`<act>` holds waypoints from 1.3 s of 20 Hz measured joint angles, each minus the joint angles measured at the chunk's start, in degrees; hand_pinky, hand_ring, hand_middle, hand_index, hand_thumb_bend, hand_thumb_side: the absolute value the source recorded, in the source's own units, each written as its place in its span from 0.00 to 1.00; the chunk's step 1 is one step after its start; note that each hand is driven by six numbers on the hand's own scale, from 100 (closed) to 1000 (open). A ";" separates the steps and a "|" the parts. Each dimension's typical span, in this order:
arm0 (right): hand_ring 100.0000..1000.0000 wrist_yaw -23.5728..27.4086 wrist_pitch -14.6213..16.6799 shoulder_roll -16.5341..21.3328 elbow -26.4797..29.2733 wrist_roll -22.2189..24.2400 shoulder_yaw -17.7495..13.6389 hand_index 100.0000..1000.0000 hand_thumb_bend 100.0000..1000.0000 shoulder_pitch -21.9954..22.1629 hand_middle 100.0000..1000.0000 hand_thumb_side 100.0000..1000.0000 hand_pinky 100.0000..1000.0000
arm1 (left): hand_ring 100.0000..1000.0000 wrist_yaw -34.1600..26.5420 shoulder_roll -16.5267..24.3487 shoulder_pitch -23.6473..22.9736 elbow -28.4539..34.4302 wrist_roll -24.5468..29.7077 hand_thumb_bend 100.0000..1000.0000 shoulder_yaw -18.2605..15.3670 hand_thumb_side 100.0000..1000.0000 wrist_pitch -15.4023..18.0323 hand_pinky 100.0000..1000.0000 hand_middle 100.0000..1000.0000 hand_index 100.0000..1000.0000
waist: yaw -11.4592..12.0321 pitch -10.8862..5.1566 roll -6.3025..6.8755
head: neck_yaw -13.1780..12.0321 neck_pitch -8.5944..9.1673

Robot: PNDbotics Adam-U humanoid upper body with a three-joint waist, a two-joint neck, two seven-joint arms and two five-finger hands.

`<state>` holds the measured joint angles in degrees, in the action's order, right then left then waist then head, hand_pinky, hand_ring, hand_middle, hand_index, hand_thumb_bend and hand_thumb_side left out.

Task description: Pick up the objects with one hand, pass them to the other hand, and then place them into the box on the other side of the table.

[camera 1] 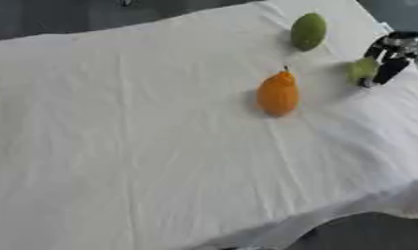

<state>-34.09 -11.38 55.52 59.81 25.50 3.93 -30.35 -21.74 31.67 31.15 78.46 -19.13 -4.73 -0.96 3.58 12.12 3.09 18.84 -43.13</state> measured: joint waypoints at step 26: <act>0.71 8.17 -1.38 0.00 2.97 -0.94 -0.43 0.66 0.14 1.20 0.57 0.00 0.79 | 0.79 -0.10 0.00 0.00 -0.01 0.20 0.73 0.00 0.54 0.16 0.70 0.82 0.88 | -0.36 0.00 0.03 | 0.43 0.69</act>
<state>-25.92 -12.77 55.53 62.78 24.56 3.50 -29.15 -21.84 31.66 31.15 78.46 -18.93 -4.73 -0.80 3.22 12.12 3.12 19.27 -42.44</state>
